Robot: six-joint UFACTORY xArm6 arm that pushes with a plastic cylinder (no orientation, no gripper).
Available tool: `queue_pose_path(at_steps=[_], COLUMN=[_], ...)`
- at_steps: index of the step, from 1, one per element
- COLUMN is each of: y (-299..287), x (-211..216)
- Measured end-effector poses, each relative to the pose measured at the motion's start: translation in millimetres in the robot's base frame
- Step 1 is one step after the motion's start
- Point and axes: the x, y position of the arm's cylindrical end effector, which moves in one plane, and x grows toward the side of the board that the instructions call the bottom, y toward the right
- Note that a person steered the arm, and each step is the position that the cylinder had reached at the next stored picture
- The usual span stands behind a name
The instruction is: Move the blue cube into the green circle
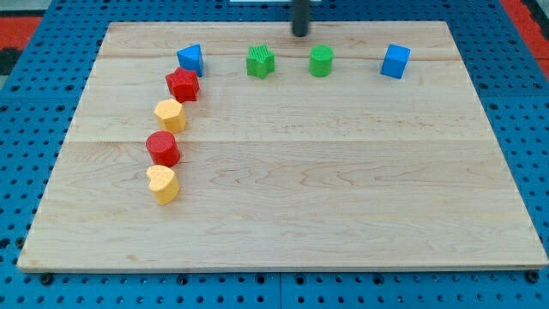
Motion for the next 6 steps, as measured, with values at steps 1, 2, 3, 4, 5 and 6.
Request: queue_pose_path(at_steps=[1,2,3,4,5,6], y=[27.8,89.6,184.5,198.9,137.5,42.4], x=[13.0,33.6,43.7,63.1,75.5,58.9])
